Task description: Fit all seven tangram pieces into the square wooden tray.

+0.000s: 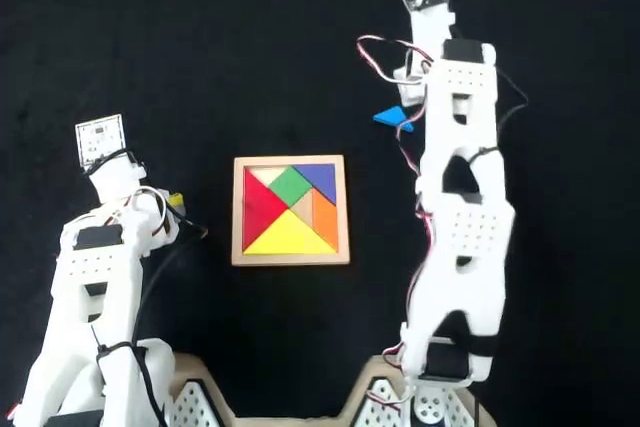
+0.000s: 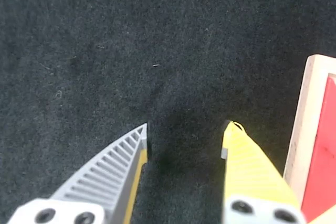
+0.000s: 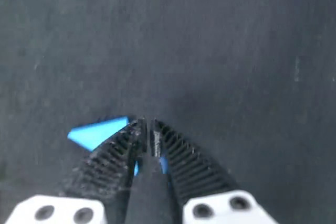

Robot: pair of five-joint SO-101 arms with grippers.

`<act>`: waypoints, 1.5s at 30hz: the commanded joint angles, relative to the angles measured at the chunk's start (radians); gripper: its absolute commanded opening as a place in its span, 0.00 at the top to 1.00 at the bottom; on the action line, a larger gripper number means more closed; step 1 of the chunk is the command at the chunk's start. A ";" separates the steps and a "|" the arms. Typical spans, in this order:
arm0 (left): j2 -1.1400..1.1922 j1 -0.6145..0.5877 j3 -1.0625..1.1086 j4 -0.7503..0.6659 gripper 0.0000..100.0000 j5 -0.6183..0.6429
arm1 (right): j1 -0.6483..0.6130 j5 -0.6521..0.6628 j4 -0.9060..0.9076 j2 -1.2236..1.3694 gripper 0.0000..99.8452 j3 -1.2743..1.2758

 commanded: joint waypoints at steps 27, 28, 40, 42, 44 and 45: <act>-0.025 0.008 -0.007 -0.018 0.77 0.002 | -0.052 0.089 0.391 0.430 0.99 -0.688; -0.025 0.008 -0.008 -0.018 0.77 0.002 | -0.052 0.089 0.413 0.421 0.99 -0.696; -0.025 0.007 -0.005 -0.018 0.77 0.002 | -0.015 0.106 0.543 0.226 0.99 -0.410; -0.025 0.008 -0.005 -0.018 0.77 0.002 | -0.017 0.123 0.543 0.153 0.99 -0.269; -0.025 0.008 -0.005 -0.018 0.77 0.002 | -0.014 0.129 0.543 0.056 0.99 -0.136; -0.025 0.008 -0.005 -0.018 0.77 0.002 | -0.014 0.132 0.543 0.001 0.99 -0.070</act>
